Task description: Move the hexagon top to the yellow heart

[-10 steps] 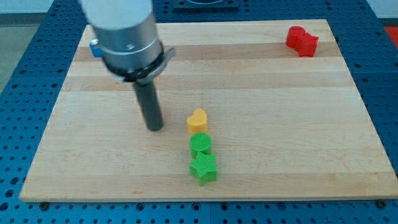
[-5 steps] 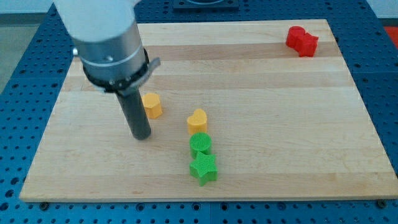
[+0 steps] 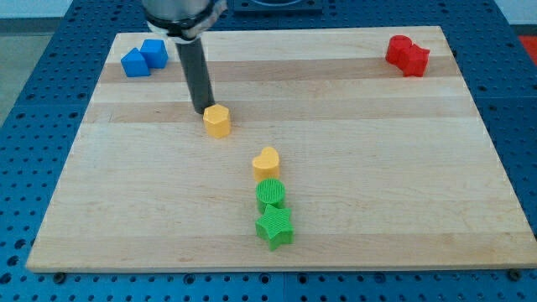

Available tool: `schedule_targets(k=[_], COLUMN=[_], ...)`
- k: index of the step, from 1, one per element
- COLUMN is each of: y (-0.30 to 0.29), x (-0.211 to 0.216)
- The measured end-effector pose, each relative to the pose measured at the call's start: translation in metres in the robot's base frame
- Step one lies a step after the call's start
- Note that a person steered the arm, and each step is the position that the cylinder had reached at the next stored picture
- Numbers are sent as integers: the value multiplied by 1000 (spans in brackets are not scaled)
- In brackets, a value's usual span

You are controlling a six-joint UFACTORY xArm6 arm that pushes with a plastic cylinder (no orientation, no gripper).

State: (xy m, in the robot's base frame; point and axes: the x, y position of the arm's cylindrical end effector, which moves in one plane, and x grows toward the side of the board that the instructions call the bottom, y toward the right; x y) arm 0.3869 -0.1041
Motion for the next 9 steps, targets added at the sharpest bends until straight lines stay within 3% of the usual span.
schedule_targets(k=[3, 4, 5, 7, 9], y=[29, 13, -10, -10, 12], x=[29, 7, 15, 72, 81])
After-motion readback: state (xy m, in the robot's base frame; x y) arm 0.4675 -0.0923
